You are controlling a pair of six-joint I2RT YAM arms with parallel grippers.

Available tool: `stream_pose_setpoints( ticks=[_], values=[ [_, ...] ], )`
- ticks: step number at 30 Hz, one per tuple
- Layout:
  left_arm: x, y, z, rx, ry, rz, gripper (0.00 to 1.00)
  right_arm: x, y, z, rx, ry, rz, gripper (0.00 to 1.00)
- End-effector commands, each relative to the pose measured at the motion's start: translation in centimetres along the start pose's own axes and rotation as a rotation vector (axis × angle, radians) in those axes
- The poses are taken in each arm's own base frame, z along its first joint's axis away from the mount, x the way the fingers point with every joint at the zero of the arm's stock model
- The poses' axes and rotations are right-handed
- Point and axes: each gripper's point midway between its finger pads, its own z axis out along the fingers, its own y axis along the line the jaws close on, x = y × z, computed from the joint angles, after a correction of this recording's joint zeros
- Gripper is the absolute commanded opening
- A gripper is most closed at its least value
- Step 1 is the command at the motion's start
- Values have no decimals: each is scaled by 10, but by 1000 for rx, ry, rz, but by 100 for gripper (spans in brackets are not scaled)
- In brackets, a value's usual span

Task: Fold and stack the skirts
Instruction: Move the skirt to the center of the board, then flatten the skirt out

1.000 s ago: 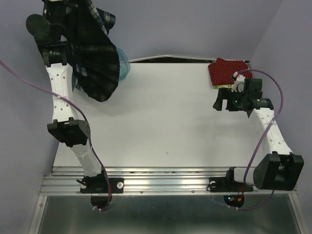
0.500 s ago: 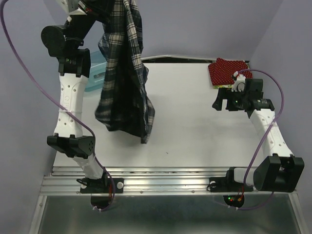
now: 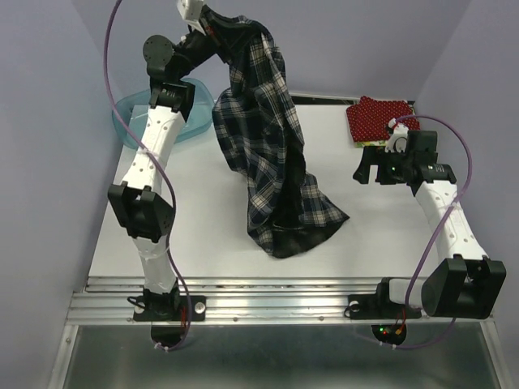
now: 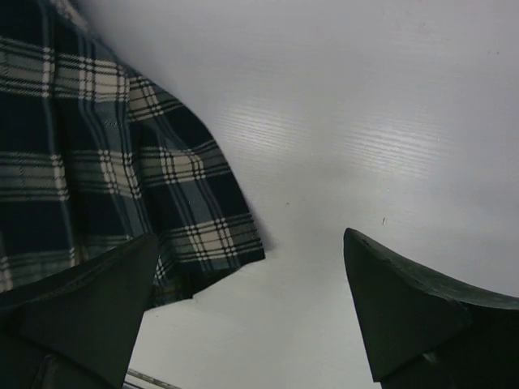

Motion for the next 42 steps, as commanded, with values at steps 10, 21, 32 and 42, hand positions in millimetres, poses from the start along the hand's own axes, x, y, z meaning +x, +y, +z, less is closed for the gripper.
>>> stream_pose_setpoints(
  ticks=[10, 21, 32, 42],
  values=[
    [248, -124, -191, 168, 945, 209, 0, -25, 2, -2, -18, -67, -42, 100],
    [431, -281, -198, 465, 1240, 257, 0, -46, 16, 16, -134, -35, -9, 100],
    [346, -298, -124, 413, 904, 338, 99, -77, 37, 23, -249, -32, -10, 94],
    [179, -145, -197, -47, 782, 16, 87, -94, 95, 42, -358, -22, -84, 92]
  ],
)
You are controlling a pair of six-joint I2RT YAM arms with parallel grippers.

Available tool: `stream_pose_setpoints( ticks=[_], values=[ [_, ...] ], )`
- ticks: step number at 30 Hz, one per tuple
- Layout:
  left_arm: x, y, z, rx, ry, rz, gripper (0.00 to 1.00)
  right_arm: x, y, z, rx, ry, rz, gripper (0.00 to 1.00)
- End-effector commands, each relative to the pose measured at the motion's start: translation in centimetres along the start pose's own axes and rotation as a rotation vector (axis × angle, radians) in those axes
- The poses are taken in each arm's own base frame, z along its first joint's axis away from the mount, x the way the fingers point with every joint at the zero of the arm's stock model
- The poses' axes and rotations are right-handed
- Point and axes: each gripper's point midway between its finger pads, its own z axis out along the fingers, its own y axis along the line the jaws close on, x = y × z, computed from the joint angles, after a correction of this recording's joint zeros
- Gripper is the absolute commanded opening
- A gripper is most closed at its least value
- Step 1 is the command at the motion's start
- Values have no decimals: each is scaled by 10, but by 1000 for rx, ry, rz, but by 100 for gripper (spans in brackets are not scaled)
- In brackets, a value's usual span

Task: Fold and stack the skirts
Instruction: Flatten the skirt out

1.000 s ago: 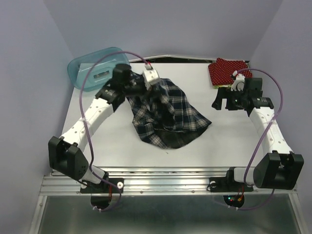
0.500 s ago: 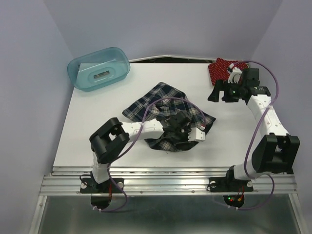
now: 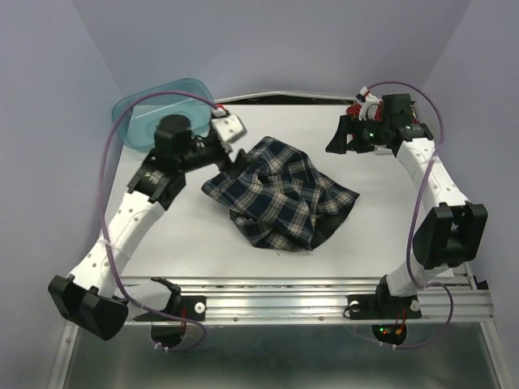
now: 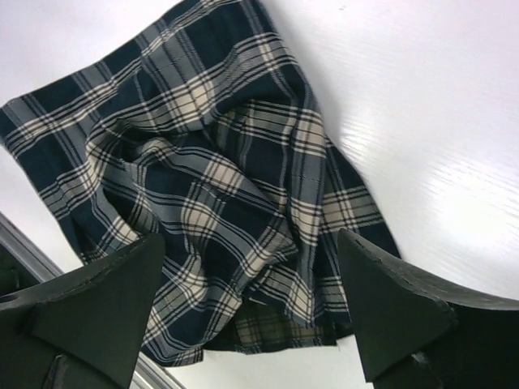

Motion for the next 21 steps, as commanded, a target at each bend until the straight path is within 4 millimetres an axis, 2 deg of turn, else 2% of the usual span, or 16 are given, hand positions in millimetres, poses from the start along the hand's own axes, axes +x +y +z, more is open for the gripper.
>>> stream_pose_setpoints(
  ticks=[1, 3, 4, 7, 9, 15, 18, 21],
  values=[
    [56, 33, -44, -11, 156, -215, 87, -20, 40, 7, -76, -28, -86, 92],
    [92, 49, -57, 16, 248, -252, 88, -20, 53, 13, -103, -11, -116, 92],
    [115, 65, -74, -19, 300, -284, 90, -18, 59, 16, -119, -3, -123, 93],
    [175, 67, -103, 29, 440, -349, 91, -9, 79, 26, -157, 30, -152, 95],
    [196, 69, -112, 77, 474, -316, 90, 0, 90, 32, -170, 54, -202, 95],
    [237, 57, -115, 128, 533, -308, 92, 15, 100, 34, -178, 86, -237, 97],
    [239, 53, -111, 149, 505, -301, 91, 18, 99, 31, -172, 89, -241, 97],
    [229, 45, -105, 190, 433, -306, 89, 22, 98, 28, -164, 89, -247, 98]
  ],
)
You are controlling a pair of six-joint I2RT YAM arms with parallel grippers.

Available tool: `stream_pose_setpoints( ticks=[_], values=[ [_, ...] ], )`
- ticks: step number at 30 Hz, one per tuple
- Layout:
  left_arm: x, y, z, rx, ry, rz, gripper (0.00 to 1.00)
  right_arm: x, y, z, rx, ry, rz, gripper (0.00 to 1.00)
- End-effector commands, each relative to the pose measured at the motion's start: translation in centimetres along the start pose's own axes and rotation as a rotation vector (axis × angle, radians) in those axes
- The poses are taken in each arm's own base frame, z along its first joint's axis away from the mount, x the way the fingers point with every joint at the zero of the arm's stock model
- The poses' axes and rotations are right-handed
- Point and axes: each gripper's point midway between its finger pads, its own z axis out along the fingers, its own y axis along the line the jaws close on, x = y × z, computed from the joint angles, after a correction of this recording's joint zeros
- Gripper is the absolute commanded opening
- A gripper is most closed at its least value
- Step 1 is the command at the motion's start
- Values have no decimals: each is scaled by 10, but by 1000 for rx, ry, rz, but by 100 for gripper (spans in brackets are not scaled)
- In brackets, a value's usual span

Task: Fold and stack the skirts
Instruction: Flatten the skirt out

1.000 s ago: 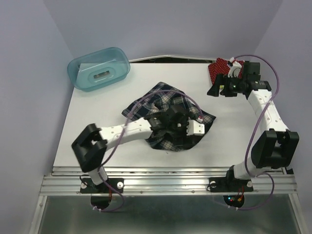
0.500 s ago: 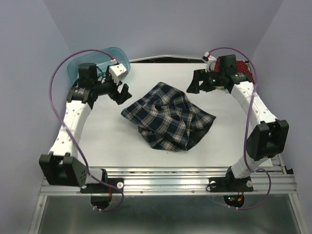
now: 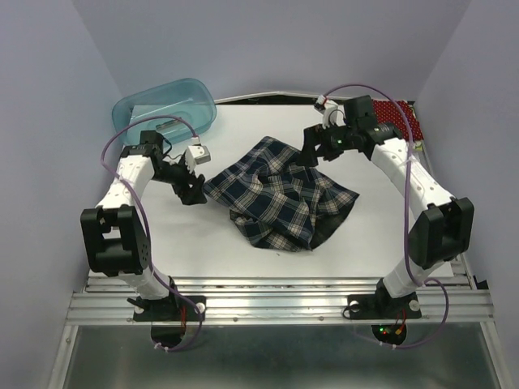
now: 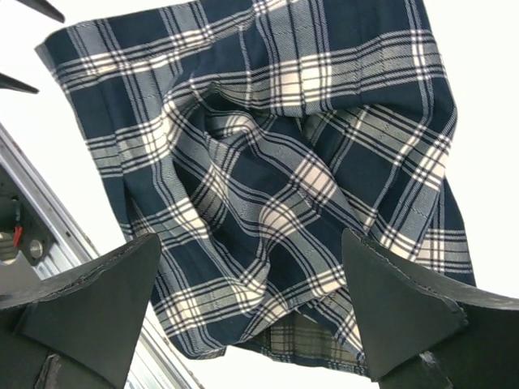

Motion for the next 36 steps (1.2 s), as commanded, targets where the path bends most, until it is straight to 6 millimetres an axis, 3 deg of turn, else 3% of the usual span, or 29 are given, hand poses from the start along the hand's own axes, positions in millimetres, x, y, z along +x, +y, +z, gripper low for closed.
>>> stream_pose_setpoints(
  ticks=[1, 12, 15, 17, 19, 23, 25, 27, 29, 32, 35, 36],
  values=[
    [-22, -22, -5, 65, -110, 93, 89, -3, 3, -13, 20, -28, -42, 98],
    [-26, -9, -6, -13, -104, 173, 85, -2, 3, -19, 39, -35, -53, 99],
    [-31, -16, -4, 5, -109, 200, 81, -1, 2, -20, 48, -34, -52, 99],
    [-27, -20, -1, 11, -96, 206, 74, -1, 2, -21, 56, -36, -57, 100],
    [-24, -37, 13, 70, -62, 237, 65, -1, 1, -22, 64, -37, -60, 100],
    [-22, -47, 23, 98, -43, 248, 62, -1, 0, -25, 78, -41, -70, 100],
    [-24, -51, 25, 112, -36, 250, 38, 0, -1, -27, 89, -39, -72, 100],
    [-30, -55, 24, 125, -40, 246, 21, 1, -1, -29, 96, -41, -80, 100],
    [-55, -64, 20, 138, -87, 268, 0, 1, -2, -32, 112, -46, -87, 100],
    [-111, -78, 6, 119, -195, 258, 0, 2, -4, -37, 136, -53, -100, 100],
    [-174, -107, -4, 131, -321, 267, 0, 0, 2, -44, 129, -69, -124, 100],
    [-190, -125, -2, 161, -348, 291, 0, -2, 5, -46, 121, -77, -134, 100]
  ],
)
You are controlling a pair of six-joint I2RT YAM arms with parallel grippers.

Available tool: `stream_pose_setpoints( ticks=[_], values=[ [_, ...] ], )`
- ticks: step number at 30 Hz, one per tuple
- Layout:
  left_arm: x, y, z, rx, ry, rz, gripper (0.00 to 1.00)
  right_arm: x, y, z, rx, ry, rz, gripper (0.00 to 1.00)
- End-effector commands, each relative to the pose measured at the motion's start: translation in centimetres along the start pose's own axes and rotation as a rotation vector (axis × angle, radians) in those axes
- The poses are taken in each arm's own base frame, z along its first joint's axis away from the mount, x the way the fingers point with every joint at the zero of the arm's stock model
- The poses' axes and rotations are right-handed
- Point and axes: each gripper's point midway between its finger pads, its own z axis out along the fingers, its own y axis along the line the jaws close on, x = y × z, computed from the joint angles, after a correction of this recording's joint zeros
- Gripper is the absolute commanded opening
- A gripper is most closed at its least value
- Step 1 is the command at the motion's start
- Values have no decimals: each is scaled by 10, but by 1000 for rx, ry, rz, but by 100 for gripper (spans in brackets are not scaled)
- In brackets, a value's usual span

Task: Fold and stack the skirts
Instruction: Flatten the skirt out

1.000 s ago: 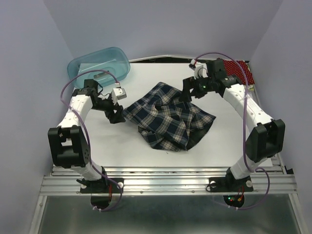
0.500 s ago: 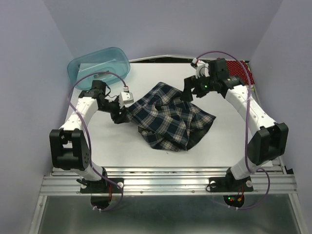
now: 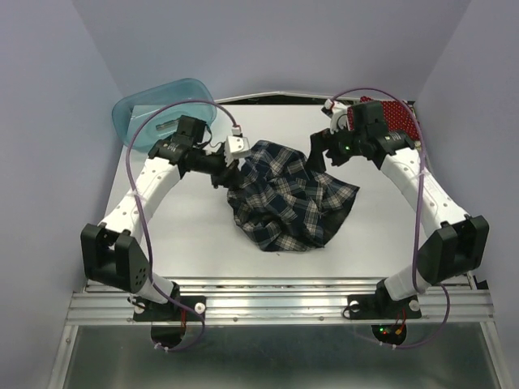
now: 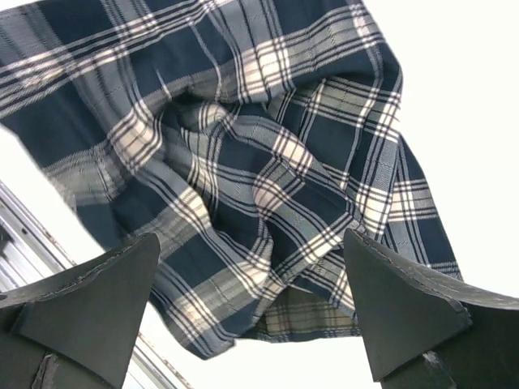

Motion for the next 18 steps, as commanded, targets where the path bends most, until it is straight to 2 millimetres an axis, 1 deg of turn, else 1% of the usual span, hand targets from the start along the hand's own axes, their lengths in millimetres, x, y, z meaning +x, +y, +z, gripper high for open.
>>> stream_pose_setpoints(
  ticks=[1, 2, 3, 5, 6, 7, 8, 9, 10, 11, 12, 13, 15, 16, 17, 18],
  values=[
    [-124, -39, -16, 15, -264, 57, 0, -19, 12, -24, -11, -85, -88, 100],
    [-144, -41, -16, 13, -310, 91, 0, -22, 14, -27, -22, -90, -103, 100],
    [-162, -50, -12, 35, -337, 108, 0, -26, 21, -31, -53, -99, -126, 100],
    [-188, -52, -11, 40, -395, 83, 0, -31, 31, -36, -98, -112, -155, 100],
    [-194, -50, -7, 41, -404, 71, 0, -36, 42, -43, -146, -128, -184, 100],
    [-209, -52, -8, 42, -430, 83, 0, -39, 46, -47, -163, -137, -195, 100],
    [-216, -52, -5, 47, -440, 86, 0, -42, 50, -50, -177, -148, -211, 100],
    [-218, -49, 2, 58, -435, 80, 0, -45, 54, -54, -191, -157, -223, 100],
    [-230, -53, 1, 69, -449, 98, 0, -50, 60, -60, -209, -179, -259, 100],
    [-233, -53, 5, 75, -447, 95, 0, -51, 62, -63, -218, -183, -275, 100],
    [-232, -48, 14, 79, -433, 76, 0, -51, 64, -65, -224, -182, -306, 100],
    [-235, -47, 15, 84, -430, 77, 0, -53, 65, -70, -220, -190, -334, 100],
    [-236, -45, 21, 83, -421, 74, 0, -50, 58, -72, -176, -178, -383, 100],
    [-234, -39, 27, 73, -411, 68, 0, -47, 40, -73, -81, -159, -434, 100],
    [-235, -37, 28, 65, -409, 71, 0, -40, 31, -77, -17, -145, -456, 100],
    [-235, -35, 29, 60, -408, 72, 0, -42, 20, -79, 48, -150, -495, 100]
  ],
)
